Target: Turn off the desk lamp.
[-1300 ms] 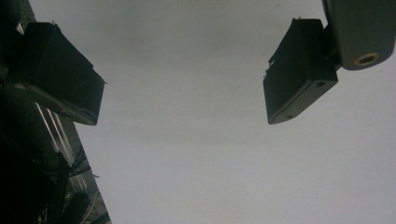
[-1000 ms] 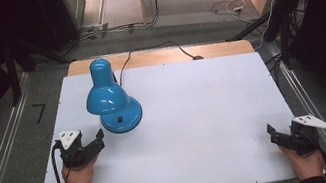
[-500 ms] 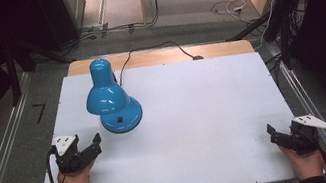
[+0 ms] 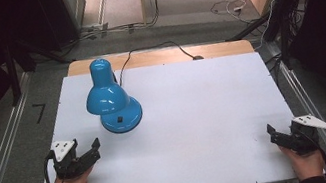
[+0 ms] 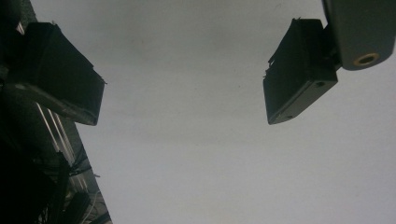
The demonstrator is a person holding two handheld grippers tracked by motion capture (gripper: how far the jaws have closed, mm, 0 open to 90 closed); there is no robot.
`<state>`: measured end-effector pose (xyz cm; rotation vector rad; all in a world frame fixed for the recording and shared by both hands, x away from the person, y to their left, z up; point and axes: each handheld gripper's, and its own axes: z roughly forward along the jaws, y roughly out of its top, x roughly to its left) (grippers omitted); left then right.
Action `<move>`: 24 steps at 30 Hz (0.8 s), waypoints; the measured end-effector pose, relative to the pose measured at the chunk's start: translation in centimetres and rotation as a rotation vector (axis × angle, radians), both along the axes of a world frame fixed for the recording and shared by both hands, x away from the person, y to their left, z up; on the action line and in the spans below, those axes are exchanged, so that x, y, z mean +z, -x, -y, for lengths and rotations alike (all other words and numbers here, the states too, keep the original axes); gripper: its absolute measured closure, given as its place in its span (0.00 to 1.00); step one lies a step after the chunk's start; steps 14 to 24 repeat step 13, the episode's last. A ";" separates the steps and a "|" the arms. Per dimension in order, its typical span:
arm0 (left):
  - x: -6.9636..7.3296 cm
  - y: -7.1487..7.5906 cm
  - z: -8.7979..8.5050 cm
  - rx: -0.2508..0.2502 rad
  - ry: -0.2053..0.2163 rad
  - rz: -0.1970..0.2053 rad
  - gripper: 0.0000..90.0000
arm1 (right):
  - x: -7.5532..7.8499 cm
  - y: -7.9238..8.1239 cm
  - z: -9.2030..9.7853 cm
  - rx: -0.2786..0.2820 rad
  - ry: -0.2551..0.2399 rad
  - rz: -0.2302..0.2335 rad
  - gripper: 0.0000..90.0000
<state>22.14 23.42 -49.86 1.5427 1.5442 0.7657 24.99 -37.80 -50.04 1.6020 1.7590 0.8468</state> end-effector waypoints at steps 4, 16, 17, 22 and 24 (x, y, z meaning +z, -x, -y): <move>-0.1 0.5 -0.1 -0.003 -0.003 -0.006 0.27 | 0.0 0.0 0.0 0.001 0.002 0.001 0.12; -1.2 1.2 -0.5 0.013 -0.047 -0.060 0.25 | 0.0 0.0 0.0 -0.002 0.002 -0.001 0.12; -1.2 1.2 -0.5 0.013 -0.047 -0.060 0.25 | 0.0 0.0 0.0 -0.002 0.002 -0.001 0.12; -1.2 1.2 -0.5 0.013 -0.047 -0.060 0.25 | 0.0 0.0 0.0 -0.002 0.002 -0.001 0.12; -1.2 1.2 -0.5 0.013 -0.047 -0.060 0.25 | 0.0 0.0 0.0 -0.002 0.002 -0.001 0.12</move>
